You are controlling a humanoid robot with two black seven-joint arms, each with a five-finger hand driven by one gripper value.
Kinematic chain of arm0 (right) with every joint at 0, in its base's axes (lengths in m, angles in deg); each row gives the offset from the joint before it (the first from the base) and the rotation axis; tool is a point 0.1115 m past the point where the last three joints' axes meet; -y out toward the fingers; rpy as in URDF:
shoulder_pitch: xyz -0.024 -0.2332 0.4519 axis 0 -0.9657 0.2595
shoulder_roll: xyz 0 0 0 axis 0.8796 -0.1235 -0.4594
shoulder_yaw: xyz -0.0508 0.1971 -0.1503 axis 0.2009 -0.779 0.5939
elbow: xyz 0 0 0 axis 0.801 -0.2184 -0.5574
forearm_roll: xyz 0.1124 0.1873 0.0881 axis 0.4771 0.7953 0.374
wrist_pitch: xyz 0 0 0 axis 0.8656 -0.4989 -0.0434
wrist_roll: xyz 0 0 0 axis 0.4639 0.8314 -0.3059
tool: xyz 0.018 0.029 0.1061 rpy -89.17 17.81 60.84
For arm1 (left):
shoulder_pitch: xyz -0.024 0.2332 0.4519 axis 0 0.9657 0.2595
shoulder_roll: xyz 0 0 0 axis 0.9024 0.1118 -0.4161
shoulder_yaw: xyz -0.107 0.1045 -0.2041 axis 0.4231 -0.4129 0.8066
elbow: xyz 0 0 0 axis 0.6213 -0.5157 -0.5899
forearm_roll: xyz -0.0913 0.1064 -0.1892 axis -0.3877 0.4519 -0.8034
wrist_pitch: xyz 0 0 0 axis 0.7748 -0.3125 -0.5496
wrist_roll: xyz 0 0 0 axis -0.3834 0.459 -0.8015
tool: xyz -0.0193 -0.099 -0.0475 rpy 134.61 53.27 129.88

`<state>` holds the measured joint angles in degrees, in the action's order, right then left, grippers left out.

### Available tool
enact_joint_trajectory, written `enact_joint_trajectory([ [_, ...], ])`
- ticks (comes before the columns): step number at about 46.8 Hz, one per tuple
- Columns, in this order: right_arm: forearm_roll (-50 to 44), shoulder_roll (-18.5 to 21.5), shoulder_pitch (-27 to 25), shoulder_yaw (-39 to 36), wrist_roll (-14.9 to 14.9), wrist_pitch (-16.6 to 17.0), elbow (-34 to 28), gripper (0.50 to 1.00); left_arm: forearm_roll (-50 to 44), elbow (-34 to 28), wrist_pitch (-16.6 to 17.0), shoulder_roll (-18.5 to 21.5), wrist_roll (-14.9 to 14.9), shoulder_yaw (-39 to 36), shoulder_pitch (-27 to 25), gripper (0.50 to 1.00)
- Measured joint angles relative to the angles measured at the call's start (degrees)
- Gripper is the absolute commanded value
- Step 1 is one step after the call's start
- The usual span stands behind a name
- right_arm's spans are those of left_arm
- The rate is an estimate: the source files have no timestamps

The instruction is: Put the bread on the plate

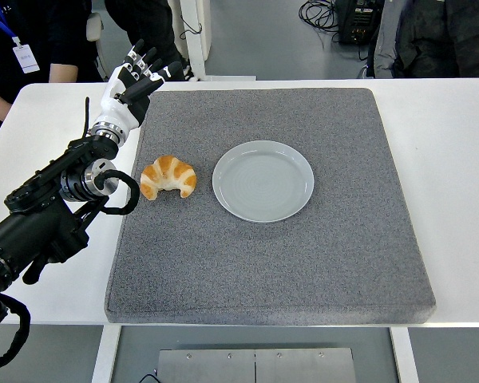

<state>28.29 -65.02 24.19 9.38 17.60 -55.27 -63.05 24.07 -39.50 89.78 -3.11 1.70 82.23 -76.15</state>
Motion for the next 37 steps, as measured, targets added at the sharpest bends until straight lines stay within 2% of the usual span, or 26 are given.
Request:
enact_joint_trajectory([
  [37, 0.00, 0.00, 0.00, 0.00, 0.00, -0.02, 0.00, 1.000, 0.06, -0.02, -0.61, -0.17, 0.08, 0.00, 0.34, 0.977],
])
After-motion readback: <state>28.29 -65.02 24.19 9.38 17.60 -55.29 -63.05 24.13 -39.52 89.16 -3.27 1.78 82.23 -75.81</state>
